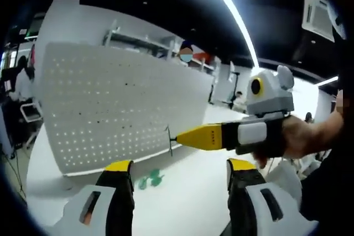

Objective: Insert the hook assembly into the mounting plate slot until the hook locks in place.

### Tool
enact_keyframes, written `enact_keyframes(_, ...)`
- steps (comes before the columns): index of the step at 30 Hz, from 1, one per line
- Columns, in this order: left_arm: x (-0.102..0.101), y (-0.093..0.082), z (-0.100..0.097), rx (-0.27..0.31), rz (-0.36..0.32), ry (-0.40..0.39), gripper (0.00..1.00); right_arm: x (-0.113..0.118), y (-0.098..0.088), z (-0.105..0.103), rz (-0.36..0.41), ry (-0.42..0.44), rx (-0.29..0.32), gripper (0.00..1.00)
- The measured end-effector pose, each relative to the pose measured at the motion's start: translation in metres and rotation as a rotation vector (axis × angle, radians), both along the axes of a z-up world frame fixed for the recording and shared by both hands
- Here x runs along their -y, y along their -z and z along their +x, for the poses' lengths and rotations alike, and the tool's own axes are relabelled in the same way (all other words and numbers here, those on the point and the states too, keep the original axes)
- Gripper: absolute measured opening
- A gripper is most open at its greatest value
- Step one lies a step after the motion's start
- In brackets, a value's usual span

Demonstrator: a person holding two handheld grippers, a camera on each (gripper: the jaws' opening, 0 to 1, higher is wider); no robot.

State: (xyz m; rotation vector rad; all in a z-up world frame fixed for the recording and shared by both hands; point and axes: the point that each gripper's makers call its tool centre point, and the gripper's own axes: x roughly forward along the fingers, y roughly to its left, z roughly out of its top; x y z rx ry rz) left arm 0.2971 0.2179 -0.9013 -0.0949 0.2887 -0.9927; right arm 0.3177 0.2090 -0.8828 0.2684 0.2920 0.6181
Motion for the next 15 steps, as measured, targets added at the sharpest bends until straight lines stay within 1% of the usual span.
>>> enact_keyframes(3, 0.003, -0.001, -0.001, -0.005, -0.022, 0.000, 0.82, 0.002, -0.001, 0.003, -0.005, 0.015, 0.014, 0.00)
enact_keyframes(7, 0.006, 0.002, -0.004, -0.015, -0.030, 0.012, 0.85, 0.007, -0.005, 0.006, -0.005, 0.039, 0.029, 0.00)
enact_keyframes(10, 0.010, 0.002, -0.005, -0.026, -0.056, 0.008, 0.92, 0.009, -0.009, 0.008, -0.012, 0.053, 0.050, 0.00)
enact_keyframes(15, 0.013, 0.003, -0.008, -0.035, -0.058, 0.019, 0.94, 0.014, -0.012, 0.012, -0.017, 0.082, 0.075, 0.00)
